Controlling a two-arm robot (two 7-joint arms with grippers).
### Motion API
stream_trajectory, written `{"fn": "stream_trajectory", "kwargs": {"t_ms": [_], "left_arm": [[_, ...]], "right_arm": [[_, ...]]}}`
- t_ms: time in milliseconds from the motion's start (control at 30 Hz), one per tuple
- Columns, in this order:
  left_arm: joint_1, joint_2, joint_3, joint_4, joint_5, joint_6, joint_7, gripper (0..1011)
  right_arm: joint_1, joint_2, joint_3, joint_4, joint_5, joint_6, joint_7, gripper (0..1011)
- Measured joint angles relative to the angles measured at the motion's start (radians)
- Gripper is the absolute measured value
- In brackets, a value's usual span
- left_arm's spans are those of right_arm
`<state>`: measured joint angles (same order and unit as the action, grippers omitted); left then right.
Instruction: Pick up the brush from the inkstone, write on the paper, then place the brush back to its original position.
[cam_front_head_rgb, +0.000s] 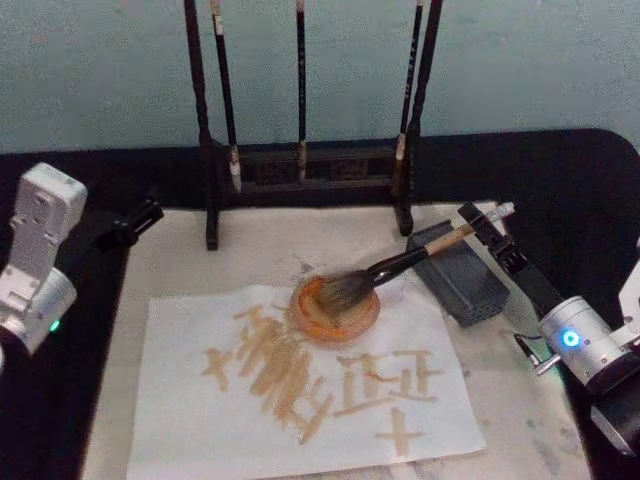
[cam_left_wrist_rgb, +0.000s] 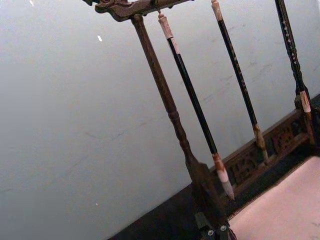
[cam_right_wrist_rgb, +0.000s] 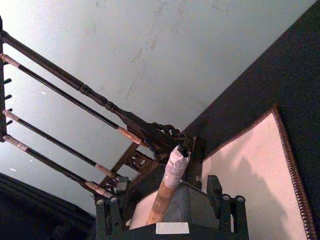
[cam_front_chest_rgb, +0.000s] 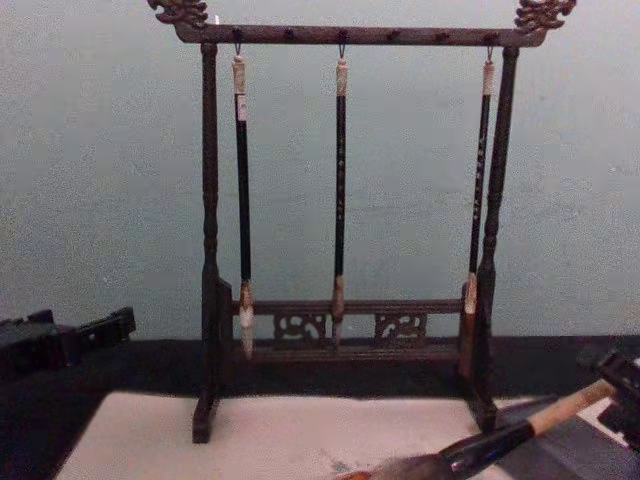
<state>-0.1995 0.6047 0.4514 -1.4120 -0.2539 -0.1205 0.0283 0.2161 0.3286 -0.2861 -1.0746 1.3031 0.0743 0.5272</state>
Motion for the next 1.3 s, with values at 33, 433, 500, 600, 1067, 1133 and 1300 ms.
{"fn": "stream_trajectory", "kwargs": {"t_ms": [33,433,500,600,1067,1133,1300], "left_arm": [[0.0,0.0,0.0,0.0,0.0,0.0,0.0,1002],[0.0,0.0,0.0,0.0,0.0,0.0,0.0,1002],[0.0,0.0,0.0,0.0,0.0,0.0,0.0,1002],[0.0,0.0,0.0,0.0,0.0,0.0,0.0,1002],[0.0,0.0,0.0,0.0,0.0,0.0,0.0,1002],[0.0,0.0,0.0,0.0,0.0,0.0,0.0,1002],[0.0,0.0,0.0,0.0,0.0,0.0,0.0,1002]], "right_arm": [[0.0,0.0,0.0,0.0,0.0,0.0,0.0,1001],[-0.001,0.0,0.002,0.0,-0.001,0.0,0.0,1001],[-0.001,0.0,0.002,0.0,-0.001,0.0,0.0,1001],[-0.001,0.0,0.002,0.0,-0.001,0.0,0.0,1001],[0.011,-0.014,0.003,0.032,0.069,0.01,0.055,1002],[0.013,-0.015,0.001,0.035,0.081,0.016,0.057,1002],[0.014,-0.017,-0.004,0.04,0.103,0.025,0.064,1001]]}}
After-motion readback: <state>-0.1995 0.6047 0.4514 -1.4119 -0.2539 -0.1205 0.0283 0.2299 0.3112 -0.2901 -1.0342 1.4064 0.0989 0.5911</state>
